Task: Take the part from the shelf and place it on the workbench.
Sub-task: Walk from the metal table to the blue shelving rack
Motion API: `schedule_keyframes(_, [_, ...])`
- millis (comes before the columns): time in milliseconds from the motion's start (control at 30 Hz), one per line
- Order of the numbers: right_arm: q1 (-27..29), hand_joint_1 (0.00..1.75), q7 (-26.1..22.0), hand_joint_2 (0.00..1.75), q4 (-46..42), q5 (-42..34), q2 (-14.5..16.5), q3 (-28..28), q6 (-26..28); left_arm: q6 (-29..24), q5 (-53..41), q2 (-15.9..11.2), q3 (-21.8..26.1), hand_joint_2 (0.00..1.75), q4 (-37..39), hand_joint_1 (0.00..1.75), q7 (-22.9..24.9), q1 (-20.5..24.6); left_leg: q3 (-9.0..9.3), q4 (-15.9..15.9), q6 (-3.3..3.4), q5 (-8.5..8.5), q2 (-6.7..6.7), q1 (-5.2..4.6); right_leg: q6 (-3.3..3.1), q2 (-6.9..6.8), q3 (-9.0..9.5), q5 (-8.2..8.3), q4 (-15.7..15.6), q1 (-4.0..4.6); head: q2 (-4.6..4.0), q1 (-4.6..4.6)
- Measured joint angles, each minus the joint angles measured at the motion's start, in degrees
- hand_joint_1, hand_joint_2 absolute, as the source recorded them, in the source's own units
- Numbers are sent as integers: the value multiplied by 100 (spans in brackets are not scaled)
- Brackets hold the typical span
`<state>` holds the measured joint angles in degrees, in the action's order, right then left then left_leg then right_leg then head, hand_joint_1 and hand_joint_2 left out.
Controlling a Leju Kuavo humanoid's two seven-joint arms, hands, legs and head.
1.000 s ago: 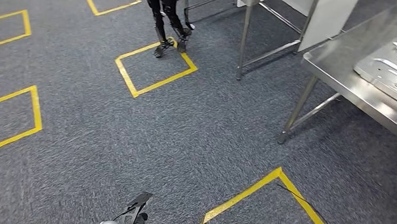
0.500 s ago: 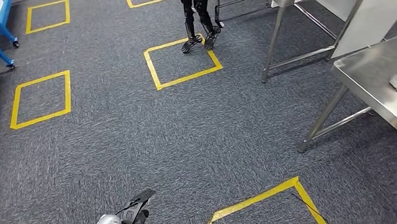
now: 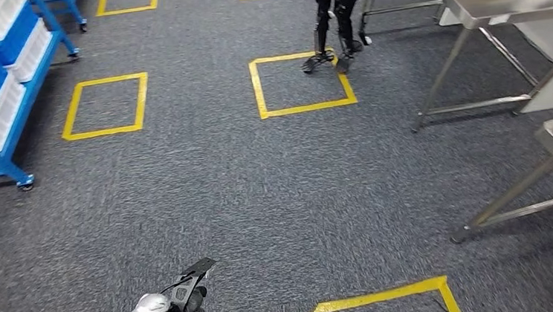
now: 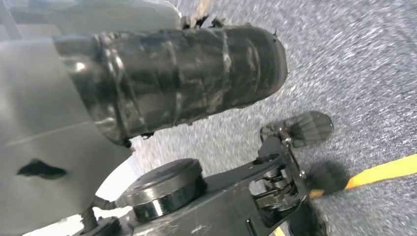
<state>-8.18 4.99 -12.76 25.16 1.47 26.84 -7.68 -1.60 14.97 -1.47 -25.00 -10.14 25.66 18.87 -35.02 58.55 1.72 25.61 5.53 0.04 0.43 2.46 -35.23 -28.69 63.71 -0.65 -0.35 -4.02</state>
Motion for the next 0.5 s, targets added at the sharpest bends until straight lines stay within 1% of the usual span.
schedule_keyframes(33, [0, 0, -31, 0, 1, 60, 2, 41, -14, -11, 114, -16, 0, 0, 0, 0, -41, -23, -17, 9, -17, 1, 68, 7, -32, 118, 118, 92, -277, 5, 0, 0])
schedule_keyframes(67, [3, 0, -59, 0, 0, 116, 5, 84, -20, -30, 223, -32, 0, 0, 0, 0, -87, -56, -37, 10, -44, -6, 126, 24, -54, 200, 181, 107, -418, 13, 0, 2])
schedule_keyframes(100, [6, 0, -78, 0, -1, 164, 9, 134, -22, -52, 319, -45, 0, 0, 0, 0, -133, -101, -52, -3, -83, -20, 187, 40, -65, 203, 213, 96, -461, 23, 0, 8])
schedule_keyframes(133, [6, 0, -83, 0, -3, 204, 18, 192, -21, -74, 395, -67, 0, 0, 0, 0, -170, -154, -56, -32, -125, -40, 244, 52, -78, 142, 249, 110, -508, 20, 0, 15])
schedule_keyframes(167, [3, 0, -75, 0, -5, 237, 24, 248, -16, -91, 447, -84, 0, 0, 0, 0, -200, -213, -61, -37, -160, -42, 210, 53, -99, 79, 289, 134, -569, 9, 0, 19])
schedule_keyframes(200, [-2, 0, -67, 0, -9, 263, 29, 304, -10, -106, 489, -98, 0, 0, 0, 0, -224, -258, -90, 17, -191, -3, 100, 42, -125, 13, 335, 157, -633, -10, 0, 8])
schedule_keyframes(233, [-9, 0, -58, 0, -14, 283, 35, 353, -4, -127, 520, -111, 0, 0, 0, 0, -245, -281, -171, 183, -218, 90, -62, 33, -146, -62, 380, 178, -692, -30, 0, -9])
schedule_keyframes(267, [-15, 0, -48, 0, -17, 301, 38, 402, 1, -150, 551, -114, 0, 0, 0, 0, -264, -289, -315, 469, -243, 232, -249, 40, -160, -141, 415, 181, -721, -31, 0, -21])
schedule_keyframes(300, [-18, 0, -39, 0, -20, 320, 44, 457, 2, -173, 579, -115, 0, 0, 0, 0, -276, -286, -500, 826, -277, 385, -370, 52, -171, -223, 434, 171, -728, -29, 0, -34])
schedule_keyframes(333, [-20, 0, -27, 0, -20, 340, 48, 517, 2, -193, 601, -119, 0, 0, 0, 0, -286, -285, -684, 1164, -311, 496, -432, 74, -172, -310, 446, 157, -723, -31, 0, -37])
schedule_keyframes(367, [-21, 0, -10, 0, -23, 360, 51, 581, 1, -204, 625, -130, 0, 0, 0, 0, -289, -293, -803, 1369, -345, 522, -465, 99, -165, -391, 455, 137, -714, -37, 0, -35])
schedule_keyframes(400, [-23, 0, 16, 0, -31, 373, 55, 636, 0, -210, 644, -153, 0, 0, 0, 0, -292, -308, -818, 1371, -377, 448, -489, 124, -149, -463, 461, 113, -699, -48, 0, -37])
schedule_keyframes(433, [-28, 0, 47, 0, -43, 370, 66, 684, -1, -214, 672, -184, 0, 0, 0, 0, -297, -324, -717, 1157, -407, 289, -521, 149, -124, -527, 468, 84, -674, -66, -1, -37])
schedule_keyframes(467, [-37, 0, 86, 0, -55, 347, 80, 722, 0, -210, 710, -221, 0, 0, 0, 0, -306, -341, -526, 779, -438, 100, -595, 169, -90, -586, 476, 46, -638, -85, -1, -38])
schedule_keyframes(500, [-48, 0, 126, 0, -66, 303, 92, 747, 2, -193, 758, -254, 0, 0, 0, 0, -325, -361, -339, 440, -452, -24, -682, 161, -45, -636, 479, 2, -600, -86, -1, -44])
